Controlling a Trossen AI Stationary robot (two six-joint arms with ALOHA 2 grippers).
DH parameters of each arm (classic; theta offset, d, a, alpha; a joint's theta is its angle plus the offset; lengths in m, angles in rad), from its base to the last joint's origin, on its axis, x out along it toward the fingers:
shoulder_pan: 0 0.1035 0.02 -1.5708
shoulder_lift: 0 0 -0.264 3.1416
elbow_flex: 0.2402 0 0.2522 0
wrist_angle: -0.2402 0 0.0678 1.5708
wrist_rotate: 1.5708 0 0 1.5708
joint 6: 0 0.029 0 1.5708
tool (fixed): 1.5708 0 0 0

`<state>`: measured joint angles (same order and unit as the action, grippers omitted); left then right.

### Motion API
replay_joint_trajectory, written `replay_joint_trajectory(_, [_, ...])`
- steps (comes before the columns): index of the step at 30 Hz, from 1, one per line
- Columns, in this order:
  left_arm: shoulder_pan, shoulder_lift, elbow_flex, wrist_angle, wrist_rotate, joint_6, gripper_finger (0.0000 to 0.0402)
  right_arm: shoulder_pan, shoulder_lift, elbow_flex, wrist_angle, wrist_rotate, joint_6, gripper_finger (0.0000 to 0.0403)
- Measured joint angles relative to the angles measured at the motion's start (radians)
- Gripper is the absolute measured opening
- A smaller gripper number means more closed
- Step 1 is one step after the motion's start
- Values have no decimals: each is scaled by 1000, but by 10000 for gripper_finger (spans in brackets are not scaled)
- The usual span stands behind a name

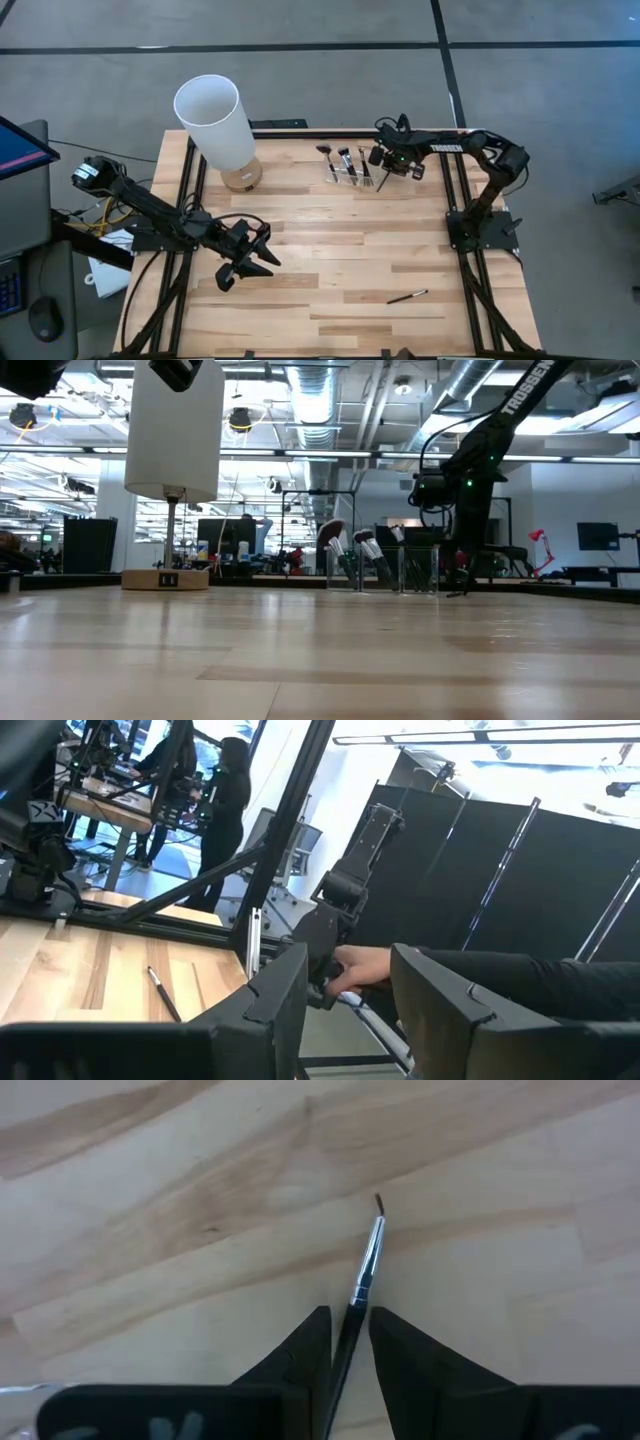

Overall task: Put items in baskets/containers
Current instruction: Put the black liner brush into the transparent organizer

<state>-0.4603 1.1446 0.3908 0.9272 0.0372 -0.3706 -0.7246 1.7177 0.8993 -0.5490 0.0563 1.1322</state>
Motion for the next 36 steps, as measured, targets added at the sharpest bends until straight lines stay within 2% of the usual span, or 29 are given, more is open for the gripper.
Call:
replay_joint_trajectory(6, [0,0,0,0,-3,0,143,0,-17,-5,-53,-4,-11,57])
replay_joint_trajectory(15, [0,0,0,1,-15,-5,143,4,-16,-4,-60,3,-34,6])
replay_joint_trajectory(22, [0,0,0,1,-15,-5,143,4,-15,-4,-68,2,-65,23])
replay_joint_trajectory(28, [0,1,0,1,-15,-5,143,9,-17,-4,-63,4,-86,5])
replay_joint_trajectory(36, [0,1,0,1,-15,-4,143,29,-14,23,-50,0,-113,8])
